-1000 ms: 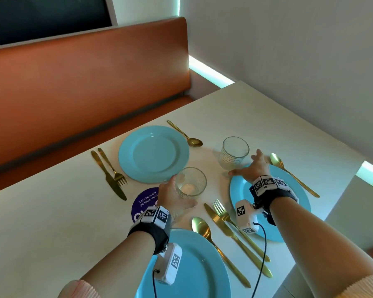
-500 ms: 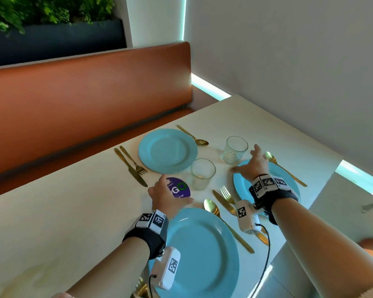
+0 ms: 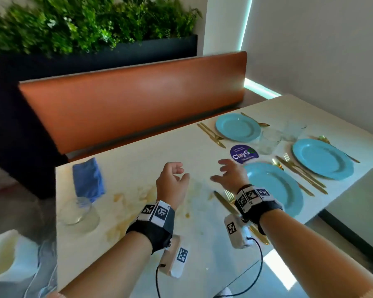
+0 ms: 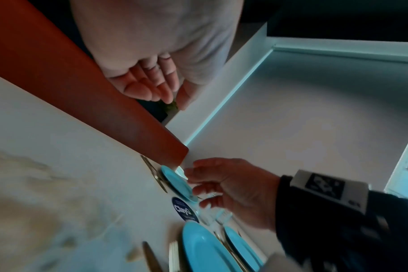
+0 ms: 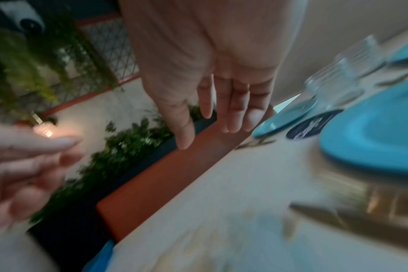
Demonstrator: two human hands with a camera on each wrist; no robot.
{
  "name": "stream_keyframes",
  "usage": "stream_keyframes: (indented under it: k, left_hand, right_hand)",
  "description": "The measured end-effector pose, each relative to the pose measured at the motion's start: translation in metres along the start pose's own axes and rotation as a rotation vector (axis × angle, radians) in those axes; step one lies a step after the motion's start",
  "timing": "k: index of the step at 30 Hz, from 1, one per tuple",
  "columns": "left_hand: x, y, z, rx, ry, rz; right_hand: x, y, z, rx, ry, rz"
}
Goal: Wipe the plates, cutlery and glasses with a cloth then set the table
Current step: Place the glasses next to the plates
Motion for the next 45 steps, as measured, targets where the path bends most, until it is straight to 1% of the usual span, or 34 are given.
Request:
stream_keyframes:
  k: [3, 6, 10, 14, 18, 21, 24, 29, 32, 36, 40, 42, 43, 45]
  left_hand:
    - [0.008, 0.066, 0.009, 0.002, 0.017, -0.108]
    - [0.008, 0.122, 0.019, 0.002, 0.027, -0.212]
    - [0.003, 0.185, 0.035, 0.005, 0.034, -0.327]
    - [-0.004, 0.228, 0.052, -0.014, 0.058, -0.397]
    - [-0.01, 0.252, 0.067, -0.017, 0.079, -0.422]
    - [-0.012, 0.262, 0.08, -0.012, 0.09, -0.439]
    - [-0.012, 0.267, 0.091, 0.0, 0.108, -0.455]
    - [-0.014, 0.266, 0.096, -0.01, 0.109, -0.461]
    - [-0.016, 0.259, 0.091, -0.013, 0.101, -0.472]
    - [-0.028, 0.231, 0.069, 0.019, 0.061, -0.485]
    - [-0.046, 0.18, 0.046, 0.076, 0.024, -0.462]
    - [-0.058, 0.141, 0.037, 0.081, 0.035, -0.368]
    - [-0.065, 0.115, 0.033, 0.06, 0.044, -0.281]
    - [-0.075, 0.054, 0.027, 0.002, 0.085, -0.044]
  right_hand:
    - [0.03, -0.076, 0.052, 0.038, 0.078, 0.161]
    - [0.053, -0.143, 0.101, 0.072, 0.166, 0.306]
    - [0.076, -0.215, 0.158, 0.14, 0.283, 0.43]
    - [0.082, -0.266, 0.19, 0.141, 0.331, 0.482]
    - [0.082, -0.305, 0.208, 0.098, 0.328, 0.503]
    - [0.081, -0.324, 0.216, 0.07, 0.339, 0.489]
    - [0.078, -0.332, 0.22, 0.028, 0.326, 0.454]
    - [0.073, -0.334, 0.224, -0.008, 0.307, 0.425]
    - [0.07, -0.321, 0.215, -0.009, 0.292, 0.409]
    - [0.049, -0.271, 0.187, -0.037, 0.247, 0.326]
    - [0.01, -0.185, 0.144, -0.095, 0.171, 0.197]
    - [-0.011, -0.136, 0.119, -0.088, 0.142, 0.145]
    - [-0.021, -0.112, 0.105, -0.076, 0.132, 0.132]
    - [-0.039, -0.069, 0.079, -0.046, 0.12, 0.129]
Point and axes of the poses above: each hand's wrist, its own x-axis away from the middle knuckle, its own y-axis out of the back of the hand, z = x × y, the point moved 10 cm from there along -x, towards the middle knuckle, and after that the axes turned 10 degrees about x, right-handed, at the moved point
